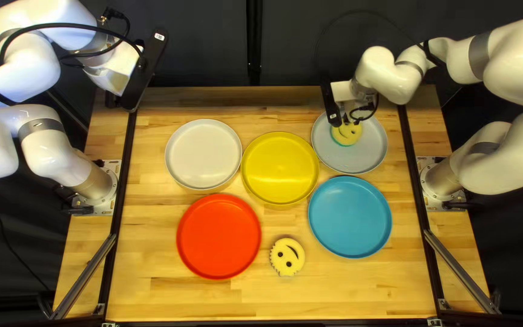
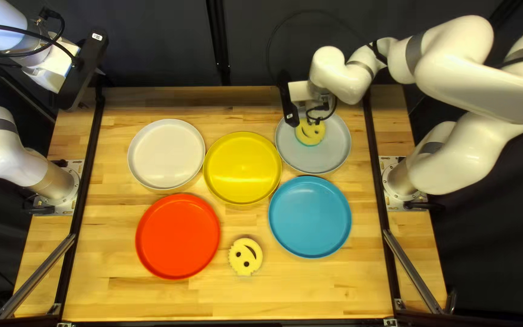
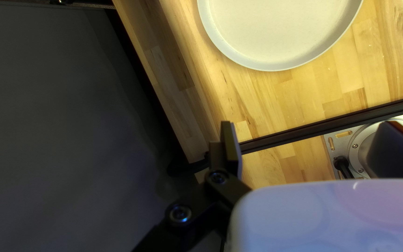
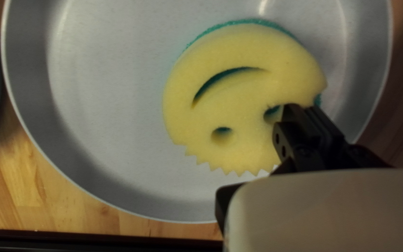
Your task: Pick up sponge and scrub the plate
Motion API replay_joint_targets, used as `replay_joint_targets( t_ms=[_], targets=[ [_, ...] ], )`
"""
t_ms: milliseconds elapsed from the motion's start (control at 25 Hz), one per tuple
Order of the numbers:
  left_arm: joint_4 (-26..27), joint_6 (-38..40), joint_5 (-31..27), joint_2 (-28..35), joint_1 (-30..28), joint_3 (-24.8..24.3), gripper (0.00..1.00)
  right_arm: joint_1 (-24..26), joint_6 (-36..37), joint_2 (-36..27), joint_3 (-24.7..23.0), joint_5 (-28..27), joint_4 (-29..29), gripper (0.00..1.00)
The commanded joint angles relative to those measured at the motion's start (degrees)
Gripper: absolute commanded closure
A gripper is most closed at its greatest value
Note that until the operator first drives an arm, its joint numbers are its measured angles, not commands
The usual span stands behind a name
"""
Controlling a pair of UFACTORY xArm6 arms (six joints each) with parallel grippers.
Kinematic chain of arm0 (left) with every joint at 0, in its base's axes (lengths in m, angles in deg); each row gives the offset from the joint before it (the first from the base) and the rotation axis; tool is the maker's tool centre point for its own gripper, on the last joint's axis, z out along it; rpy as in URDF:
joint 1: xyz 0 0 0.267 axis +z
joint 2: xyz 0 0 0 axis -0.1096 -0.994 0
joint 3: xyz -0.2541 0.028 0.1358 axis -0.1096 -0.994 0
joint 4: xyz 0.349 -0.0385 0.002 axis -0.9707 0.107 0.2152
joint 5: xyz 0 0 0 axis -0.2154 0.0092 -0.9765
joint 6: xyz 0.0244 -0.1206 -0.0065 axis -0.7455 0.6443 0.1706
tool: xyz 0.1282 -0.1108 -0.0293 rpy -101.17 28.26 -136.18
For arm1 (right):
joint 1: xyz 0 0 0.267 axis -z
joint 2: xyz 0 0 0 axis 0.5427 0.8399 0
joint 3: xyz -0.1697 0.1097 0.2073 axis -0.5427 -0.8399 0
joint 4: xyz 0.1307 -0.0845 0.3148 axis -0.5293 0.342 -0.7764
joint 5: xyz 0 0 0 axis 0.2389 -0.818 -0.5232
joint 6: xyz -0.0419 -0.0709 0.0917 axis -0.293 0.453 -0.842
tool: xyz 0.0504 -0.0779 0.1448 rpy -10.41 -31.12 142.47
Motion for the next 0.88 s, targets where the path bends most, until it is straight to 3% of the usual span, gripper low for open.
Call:
replay_joint_targets(
  t_ms=[40, 320, 520, 640, 880],
  targets=[
    [0.0, 0.0, 0.0, 0.0, 0.0, 0.0, 0.0, -0.8, -0.98, -2.17, -2.42, 0.1, 0.06, 1.0],
    [0.0, 0.0, 0.0, 0.0, 0.0, 0.0, 0.0, -7.4, -7.5, -10.29, -10.96, 0.54, 1.28, 1.0],
    [0.0, 0.0, 0.0, 0.0, 0.0, 0.0, 0.0, -12.16, -12.42, -15.83, -14.57, -1.34, 2.71, 1.0],
    [0.0, 0.0, 0.0, 0.0, 0.0, 0.0, 0.0, -10.67, -11.42, -16.38, -14.57, -1.69, 3.09, 1.0],
    [0.0, 0.0, 0.0, 0.0, 0.0, 0.0, 0.0, -2.14, -3.55, -9.91, -9.95, 0.86, 1.97, 1.0]
  ],
)
